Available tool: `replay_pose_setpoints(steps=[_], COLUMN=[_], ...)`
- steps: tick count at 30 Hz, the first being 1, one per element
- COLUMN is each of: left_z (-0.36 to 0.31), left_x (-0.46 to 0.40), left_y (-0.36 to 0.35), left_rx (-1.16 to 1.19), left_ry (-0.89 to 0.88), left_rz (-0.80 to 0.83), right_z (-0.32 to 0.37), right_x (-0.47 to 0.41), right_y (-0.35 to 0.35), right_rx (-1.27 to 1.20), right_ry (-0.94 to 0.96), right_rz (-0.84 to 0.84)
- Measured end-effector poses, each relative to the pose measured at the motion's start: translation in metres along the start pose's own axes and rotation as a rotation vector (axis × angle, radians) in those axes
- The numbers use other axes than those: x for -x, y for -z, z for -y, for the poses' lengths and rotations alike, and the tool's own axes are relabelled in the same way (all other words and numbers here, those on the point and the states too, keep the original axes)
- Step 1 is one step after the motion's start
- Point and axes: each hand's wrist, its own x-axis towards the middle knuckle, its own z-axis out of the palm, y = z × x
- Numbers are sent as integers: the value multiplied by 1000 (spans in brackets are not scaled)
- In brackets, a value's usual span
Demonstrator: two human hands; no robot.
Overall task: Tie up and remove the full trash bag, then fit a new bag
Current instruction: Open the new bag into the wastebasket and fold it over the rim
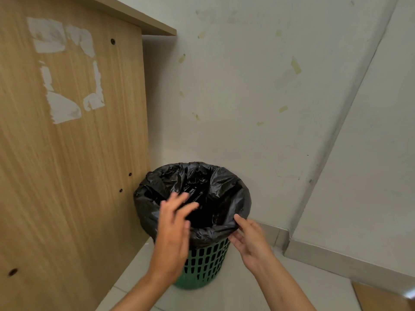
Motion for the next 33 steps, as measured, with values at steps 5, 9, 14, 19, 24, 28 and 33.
replay_pose_setpoints(steps=[5,9,14,19,24,28,33], left_z=[8,18,17,20,21,27,32], left_x=[10,20,16,15,13,20,21], left_y=[31,27,27,29,31,25,25], left_rx=[250,835,1226,1221,1225,1326,1401], left_ry=[784,1190,1280,1331,1308,1360,1413], left_rz=[-343,-262,-398,-329,-274,-378,-440], right_z=[-2,-2,0,0,0,0,0], right_x=[-2,-1,0,1,0,0,0], right_y=[3,2,2,4,5,5,5], right_rx=[-11,5,-18,-30,-42,-39,-56], right_ry=[43,49,30,21,13,3,-4], right_rz=[-2,-3,1,11,8,11,11])
